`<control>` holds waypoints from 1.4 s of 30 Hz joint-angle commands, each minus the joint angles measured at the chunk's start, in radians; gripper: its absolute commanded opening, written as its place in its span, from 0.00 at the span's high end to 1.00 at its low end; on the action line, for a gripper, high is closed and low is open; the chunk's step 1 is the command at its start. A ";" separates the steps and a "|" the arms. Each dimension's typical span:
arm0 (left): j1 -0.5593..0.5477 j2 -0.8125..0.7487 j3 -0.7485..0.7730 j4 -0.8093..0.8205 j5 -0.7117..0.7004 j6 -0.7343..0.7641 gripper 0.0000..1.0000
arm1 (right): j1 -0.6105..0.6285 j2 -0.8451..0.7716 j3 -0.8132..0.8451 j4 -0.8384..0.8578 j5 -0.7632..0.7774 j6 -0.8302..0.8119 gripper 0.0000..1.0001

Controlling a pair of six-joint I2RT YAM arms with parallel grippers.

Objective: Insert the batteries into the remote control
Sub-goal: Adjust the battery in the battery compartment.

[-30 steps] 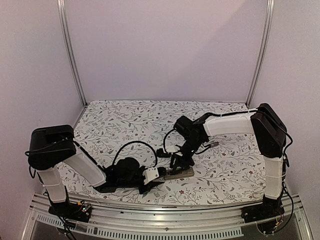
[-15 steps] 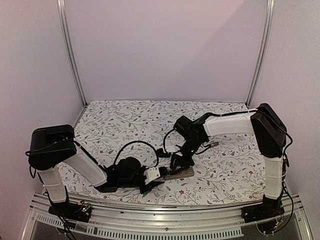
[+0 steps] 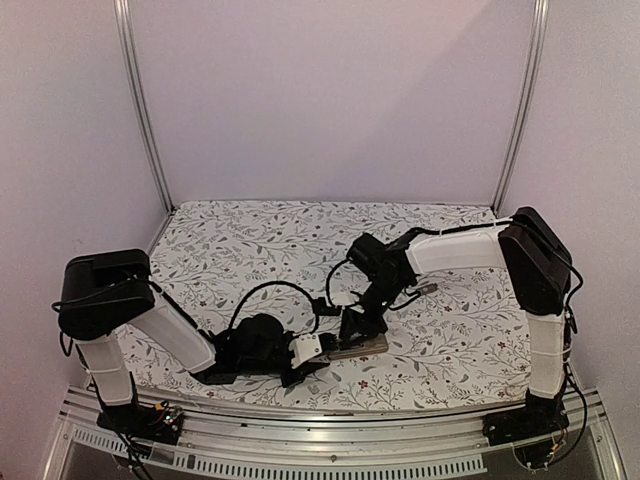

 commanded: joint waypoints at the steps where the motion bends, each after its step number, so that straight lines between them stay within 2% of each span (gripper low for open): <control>1: -0.014 0.026 0.010 -0.028 -0.007 0.012 0.69 | 0.009 0.023 -0.039 -0.009 0.051 0.003 0.74; 6: -0.015 0.024 0.014 -0.032 -0.007 0.019 0.69 | 0.010 0.023 -0.047 -0.007 0.069 0.003 0.78; 21: -0.015 0.023 0.017 -0.040 -0.038 0.026 0.69 | 0.029 -0.026 -0.131 -0.002 0.164 -0.024 0.76; 29: -0.020 -0.002 0.020 -0.027 -0.049 0.048 0.70 | 0.037 -0.034 -0.133 0.014 0.175 -0.025 0.76; 32: -0.022 -0.025 0.027 -0.012 -0.007 0.072 0.69 | 0.037 -0.034 -0.129 0.014 0.155 -0.023 0.76; 35: -0.022 -0.010 0.046 0.004 0.018 0.089 0.65 | 0.037 -0.037 -0.129 0.016 0.142 -0.026 0.76; 39: -0.024 0.030 0.050 0.073 -0.003 0.137 0.53 | 0.036 -0.030 -0.125 0.019 0.132 -0.025 0.76; 42: -0.022 0.039 0.050 0.104 0.012 0.154 0.52 | 0.034 -0.028 -0.123 0.025 0.116 -0.026 0.75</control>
